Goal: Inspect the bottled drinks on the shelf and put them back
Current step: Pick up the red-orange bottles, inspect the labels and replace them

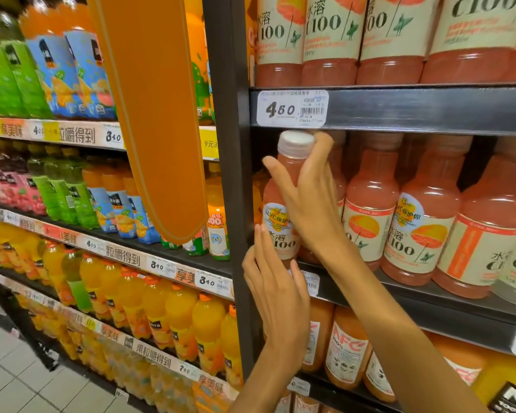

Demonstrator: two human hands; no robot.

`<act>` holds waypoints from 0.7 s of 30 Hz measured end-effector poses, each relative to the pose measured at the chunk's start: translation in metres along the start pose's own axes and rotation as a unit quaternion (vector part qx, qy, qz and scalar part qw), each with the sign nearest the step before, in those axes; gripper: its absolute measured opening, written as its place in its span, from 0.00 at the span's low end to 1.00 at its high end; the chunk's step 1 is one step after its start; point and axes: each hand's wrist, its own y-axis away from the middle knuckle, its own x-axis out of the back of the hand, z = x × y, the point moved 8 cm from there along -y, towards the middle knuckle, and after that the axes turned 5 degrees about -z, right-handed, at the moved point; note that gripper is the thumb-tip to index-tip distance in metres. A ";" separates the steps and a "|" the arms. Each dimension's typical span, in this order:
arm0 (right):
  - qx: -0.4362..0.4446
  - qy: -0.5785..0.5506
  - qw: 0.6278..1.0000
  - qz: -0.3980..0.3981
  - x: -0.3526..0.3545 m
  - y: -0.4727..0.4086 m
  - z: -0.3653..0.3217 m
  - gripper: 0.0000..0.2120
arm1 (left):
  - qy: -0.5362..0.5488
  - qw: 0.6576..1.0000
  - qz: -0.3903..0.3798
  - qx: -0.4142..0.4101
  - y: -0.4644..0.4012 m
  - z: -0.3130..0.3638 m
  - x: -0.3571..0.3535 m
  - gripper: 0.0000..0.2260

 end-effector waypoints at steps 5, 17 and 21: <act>-0.020 0.110 0.994 -0.018 -0.004 -0.010 0.004 0.18 | -0.017 0.999 -0.016 -0.025 0.003 0.007 -0.006 0.32; -0.056 0.063 0.991 -0.099 -0.006 0.006 0.007 0.27 | -0.030 0.997 -0.058 -0.034 0.007 0.002 -0.006 0.34; -0.069 0.097 0.989 -0.092 -0.005 0.004 0.009 0.23 | -0.053 0.996 -0.066 -0.029 0.001 0.001 -0.004 0.32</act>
